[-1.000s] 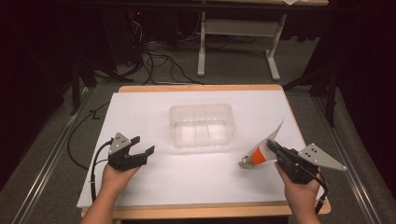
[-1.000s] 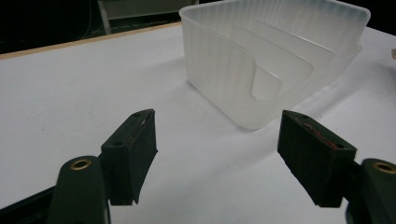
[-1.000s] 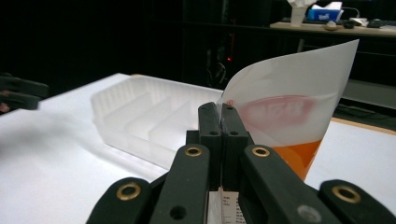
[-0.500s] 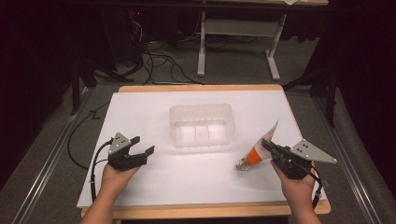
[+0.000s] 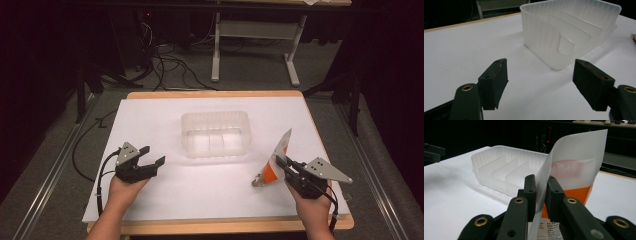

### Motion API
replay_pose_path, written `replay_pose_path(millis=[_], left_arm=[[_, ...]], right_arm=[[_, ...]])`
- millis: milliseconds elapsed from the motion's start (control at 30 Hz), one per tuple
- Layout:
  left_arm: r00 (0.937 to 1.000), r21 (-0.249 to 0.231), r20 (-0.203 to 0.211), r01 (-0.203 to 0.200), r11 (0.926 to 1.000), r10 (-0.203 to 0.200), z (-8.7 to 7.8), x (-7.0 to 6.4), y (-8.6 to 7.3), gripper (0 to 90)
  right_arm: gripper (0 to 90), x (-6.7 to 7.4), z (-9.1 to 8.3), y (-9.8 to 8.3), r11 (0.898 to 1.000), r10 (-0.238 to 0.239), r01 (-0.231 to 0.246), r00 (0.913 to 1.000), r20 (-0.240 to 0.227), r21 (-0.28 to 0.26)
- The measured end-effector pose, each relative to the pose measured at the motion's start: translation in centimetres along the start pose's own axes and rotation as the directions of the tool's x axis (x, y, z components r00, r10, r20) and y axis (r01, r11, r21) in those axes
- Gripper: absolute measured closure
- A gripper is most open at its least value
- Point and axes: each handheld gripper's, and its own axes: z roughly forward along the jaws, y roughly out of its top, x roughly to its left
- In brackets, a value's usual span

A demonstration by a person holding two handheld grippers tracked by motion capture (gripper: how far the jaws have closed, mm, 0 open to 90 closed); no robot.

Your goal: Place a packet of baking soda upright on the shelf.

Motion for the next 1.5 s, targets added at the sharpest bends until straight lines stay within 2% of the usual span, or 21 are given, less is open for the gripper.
replay_pose_path(millis=[233, 267, 500, 633, 833, 900, 1000, 1033, 1067, 1133, 1500], left_arm=[[1.0, 0.001, 0.002, 0.001, 1.0, -0.001, 0.1, 0.0, 0.0, 28.7], [1.0, 0.001, 0.002, 0.001, 1.0, -0.001, 0.1, 0.0, 0.0, 28.7], [1.0, 0.002, 0.003, -0.001, 1.0, 0.001, 0.1, -0.1, 0.0, 28.6], [1.0, 0.002, 0.004, 0.0, 1.0, 0.0, 0.1, -0.1, 0.0, 28.7], [1.0, 0.003, 0.006, -0.001, 1.0, 0.001, 0.1, -0.1, 0.0, 28.7], [1.0, 0.002, 0.007, -0.001, 1.0, 0.001, 0.1, -0.1, 0.0, 28.7], [1.0, 0.003, 0.008, -0.002, 1.0, 0.002, 0.1, -0.1, 0.0, 28.7], [1.0, 0.003, 0.007, -0.002, 1.0, 0.002, 0.1, -0.1, 0.0, 28.6], [1.0, 0.002, 0.007, -0.002, 1.0, 0.002, 0.1, -0.1, 0.0, 28.7], [1.0, 0.001, 0.008, -0.002, 1.0, 0.002, 0.1, -0.2, 0.0, 28.7], [1.0, 0.002, 0.007, -0.003, 1.0, 0.003, 0.1, -0.2, 0.0, 28.6]], right_arm=[[73.6, 0.7, 0.5, -0.5, 1.0, 0.009, -0.009, 0.9999, 0.015, 0.006], [72.5, 1.1, 0.7, -0.5, 1.0, 0.007, -0.007, 0.9999, 0.009, 0.003], [68.2, 1.8, 0.7, -0.6, 1.0, -0.013, 0.013, 0.9996, 0.023, -0.013], [67.5, 2.5, 1.0, -1.0, 1.0, -0.028, 0.028, 0.9995, 0.017, 0.006], [65.7, 3.5, 1.3, -1.4, 0.999, -0.042, 0.041, 0.9983, 0.041, 0.026], [67.2, 3.7, 1.3, -1.5, 0.999, -0.035, 0.034, 0.9984, 0.045, 0.028], [81.0, 3.9, 1.2, -1.4, 0.999, -0.047, 0.045, 0.9947, 0.091, 0.024], [86.4, 3.7, 1.2, -1.3, 0.999, -0.05, 0.048, 0.9943, 0.094, 0.022], [89.9, 3.4, 1.2, -1.3, 0.999, -0.031, 0.029, 0.9952, 0.093, 0.025], [90.0, 3.1, 1.3, -1.2, 1.0, -0.002, 0.0, 0.997, 0.077, 0.024], [90.0, 2.4, 0.5, 0.2, 1.0, -0.006, 0.009, 0.9949, 0.101, -0.03]])
